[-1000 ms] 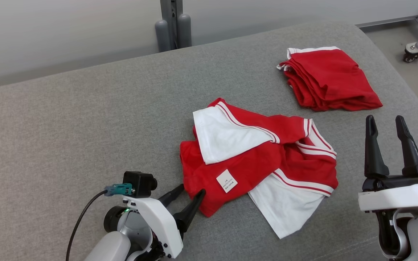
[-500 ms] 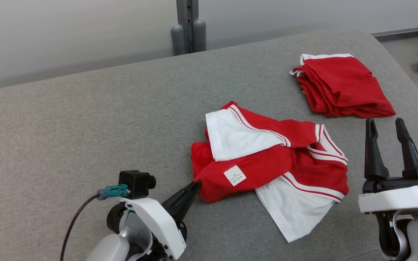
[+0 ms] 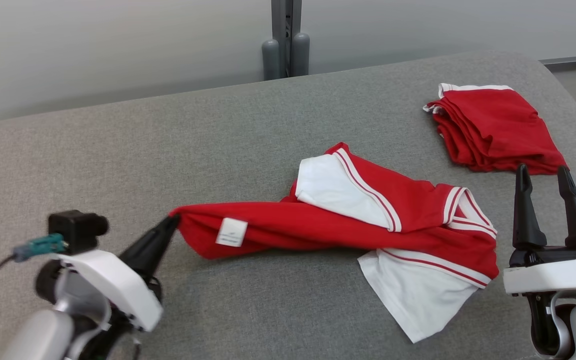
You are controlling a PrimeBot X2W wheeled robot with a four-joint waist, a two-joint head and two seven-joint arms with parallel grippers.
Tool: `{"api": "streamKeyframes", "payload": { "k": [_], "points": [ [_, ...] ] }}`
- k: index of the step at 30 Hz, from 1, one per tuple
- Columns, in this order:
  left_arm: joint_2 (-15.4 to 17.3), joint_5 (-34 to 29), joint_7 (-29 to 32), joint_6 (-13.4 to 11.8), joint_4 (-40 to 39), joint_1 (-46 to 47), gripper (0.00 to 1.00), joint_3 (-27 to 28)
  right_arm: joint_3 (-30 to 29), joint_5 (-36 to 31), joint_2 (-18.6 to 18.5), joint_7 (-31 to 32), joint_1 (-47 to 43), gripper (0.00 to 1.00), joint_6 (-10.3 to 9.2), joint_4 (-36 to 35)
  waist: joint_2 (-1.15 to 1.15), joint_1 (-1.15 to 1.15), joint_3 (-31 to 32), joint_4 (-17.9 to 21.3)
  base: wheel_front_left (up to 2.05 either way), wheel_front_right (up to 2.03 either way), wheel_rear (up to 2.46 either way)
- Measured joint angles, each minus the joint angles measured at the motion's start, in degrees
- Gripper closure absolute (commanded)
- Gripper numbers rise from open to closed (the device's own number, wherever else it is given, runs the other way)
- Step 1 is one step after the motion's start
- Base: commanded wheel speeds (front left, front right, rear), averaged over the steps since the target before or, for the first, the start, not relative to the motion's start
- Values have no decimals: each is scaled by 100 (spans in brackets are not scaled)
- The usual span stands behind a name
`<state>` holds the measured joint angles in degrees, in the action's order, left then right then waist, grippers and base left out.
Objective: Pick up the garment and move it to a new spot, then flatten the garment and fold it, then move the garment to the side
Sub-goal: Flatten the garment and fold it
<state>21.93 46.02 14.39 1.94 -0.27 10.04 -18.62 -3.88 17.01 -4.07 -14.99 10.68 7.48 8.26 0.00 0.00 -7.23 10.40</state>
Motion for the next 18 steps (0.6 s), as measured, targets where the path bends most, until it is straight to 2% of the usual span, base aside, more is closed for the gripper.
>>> {"api": "streamKeyframes", "payload": {
  "k": [4,9,15,18],
  "points": [
    [421,71,272,-45,69,126,100,248,30,1,0,0,44,0,0,21,0,0,-14,1,0,0,0],
    [720,162,417,-127,-15,31,100,487,-15,18,-4,0,47,0,0,36,0,0,-32,78,0,0,0],
    [826,264,517,-210,-269,-499,100,501,-15,19,-4,0,46,0,0,89,0,0,-21,163,0,0,0],
    [837,281,549,-357,-419,-860,100,477,-44,26,-12,0,44,0,0,97,0,0,-24,174,0,0,0]
  ]
}}
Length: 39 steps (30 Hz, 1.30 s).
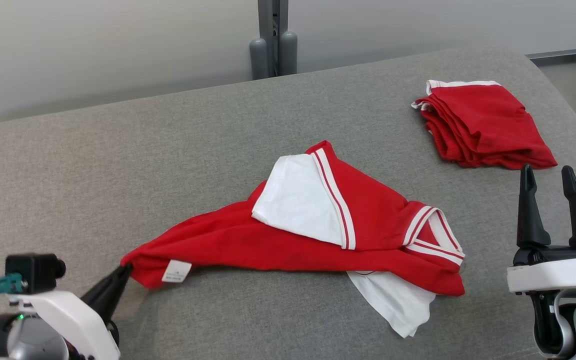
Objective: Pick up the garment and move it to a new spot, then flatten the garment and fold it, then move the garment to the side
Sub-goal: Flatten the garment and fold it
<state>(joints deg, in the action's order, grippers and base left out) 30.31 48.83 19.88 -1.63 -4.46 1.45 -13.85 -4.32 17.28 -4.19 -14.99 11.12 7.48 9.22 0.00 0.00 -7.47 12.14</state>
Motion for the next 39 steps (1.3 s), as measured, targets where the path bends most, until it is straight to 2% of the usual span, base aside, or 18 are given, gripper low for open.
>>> {"api": "streamKeyframes", "payload": {
  "k": [4,8,10,11,15,21,24,27,31,34,39],
  "points": [
    [-94,-56,-60,-142,14,-311,100,-102,-13,-1,-19,0,-5,0,0,47,0,0,-16,-50,0,0,0],
    [-267,-111,-154,-153,164,-424,98,-285,-10,-9,-31,0,-2,0,0,74,0,0,-25,-146,0,0,0],
    [-308,-187,-213,-183,257,-429,51,-312,-7,-11,-46,0,-1,0,0,83,0,0,-22,-202,0,0,0],
    [-327,-238,-319,-210,281,-428,0,-290,-10,-12,-58,0,-1,0,0,86,0,0,-19,-232,0,0,0],
    [-407,-502,-1078,-408,176,-324,0,42,-4,-27,-92,0,1,0,0,91,0,0,29,-369,0,0,0],
    [-428,-758,-1652,-627,-166,-357,0,267,48,-40,-104,0,-12,0,0,108,0,0,138,-492,0,0,0],
    [-656,-850,-2185,-683,-326,-350,0,363,102,-41,-115,0,-48,0,0,130,0,0,182,-556,0,0,0],
    [-903,-1029,-2533,-739,-261,-358,0,226,149,-41,-127,0,-58,0,0,172,0,0,224,-623,0,0,0],
    [-1171,-1139,-2794,-693,45,-359,0,-36,250,-37,-163,0,-87,0,0,223,0,0,267,-732,0,0,0],
    [-1256,-1238,-3007,-642,223,-314,0,-127,344,-37,-230,0,-88,0,0,259,0,0,314,-825,0,0,0],
    [-1471,-1383,-3257,-589,401,-148,0,-256,965,-22,-331,63,-29,0,0,431,0,0,396,-1085,0,0,0]
  ]
}}
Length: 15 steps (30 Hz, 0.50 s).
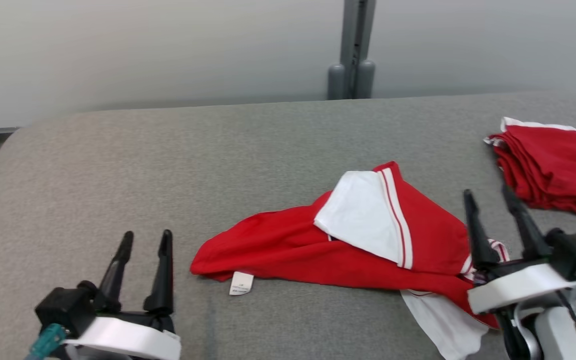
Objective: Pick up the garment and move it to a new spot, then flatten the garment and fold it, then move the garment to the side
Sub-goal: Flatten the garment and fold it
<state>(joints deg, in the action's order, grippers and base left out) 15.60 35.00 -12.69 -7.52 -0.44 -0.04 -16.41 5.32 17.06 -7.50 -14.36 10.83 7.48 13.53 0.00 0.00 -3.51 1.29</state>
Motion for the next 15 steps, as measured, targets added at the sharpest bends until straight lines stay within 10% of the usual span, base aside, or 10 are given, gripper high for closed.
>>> {"api": "streamKeyframes", "payload": {
  "k": [15],
  "points": [
    [-400,-99,-170,294,676,152,0,-323,1948,506,-129,1771,1287,0,1,1869,0,0,140,-1231,0,0,0]
  ]
}}
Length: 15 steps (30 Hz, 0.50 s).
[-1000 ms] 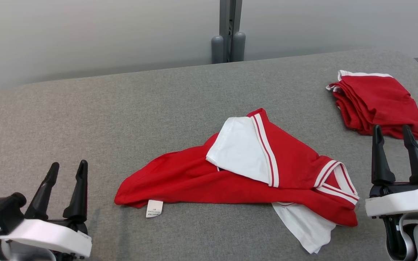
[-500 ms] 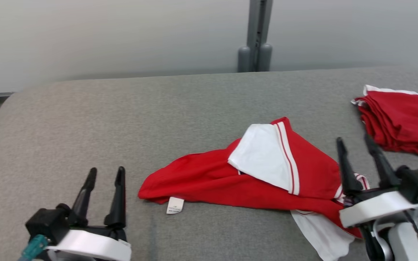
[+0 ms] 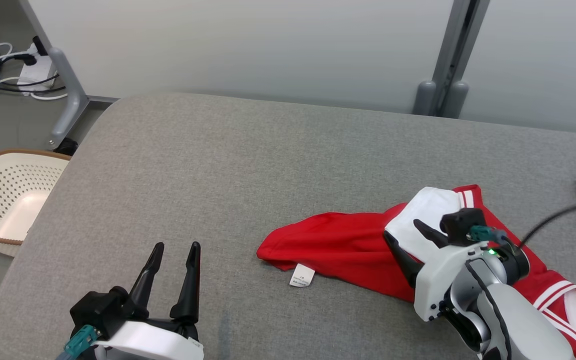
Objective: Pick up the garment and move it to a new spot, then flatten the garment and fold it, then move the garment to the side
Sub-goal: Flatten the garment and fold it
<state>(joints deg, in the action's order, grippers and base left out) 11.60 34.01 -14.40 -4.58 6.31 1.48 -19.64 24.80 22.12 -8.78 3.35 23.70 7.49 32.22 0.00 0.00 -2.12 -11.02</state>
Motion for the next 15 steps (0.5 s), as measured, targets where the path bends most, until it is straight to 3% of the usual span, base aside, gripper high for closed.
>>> {"api": "streamKeyframes", "payload": {
  "k": [7,12,13,14,15],
  "points": [
    [-81,5,-25,57,122,81,0,-18,126,42,-29,667,382,0,0,784,0,0,-86,-139,0,0,0],
    [-111,23,-29,98,189,112,0,-10,91,-67,103,613,537,0,1,998,0,0,-108,-160,0,0,0],
    [-111,23,-33,99,199,112,0,-2,81,-87,105,581,556,37,1,1043,0,0,-110,-154,0,0,0],
    [-111,24,-34,99,208,112,0,0,77,-111,97,567,575,67,1,1098,0,0,-112,-146,0,0,0],
    [-114,24,-34,99,215,112,0,0,92,-165,80,544,587,92,0,1134,0,0,-113,-136,0,0,0]
  ]
}}
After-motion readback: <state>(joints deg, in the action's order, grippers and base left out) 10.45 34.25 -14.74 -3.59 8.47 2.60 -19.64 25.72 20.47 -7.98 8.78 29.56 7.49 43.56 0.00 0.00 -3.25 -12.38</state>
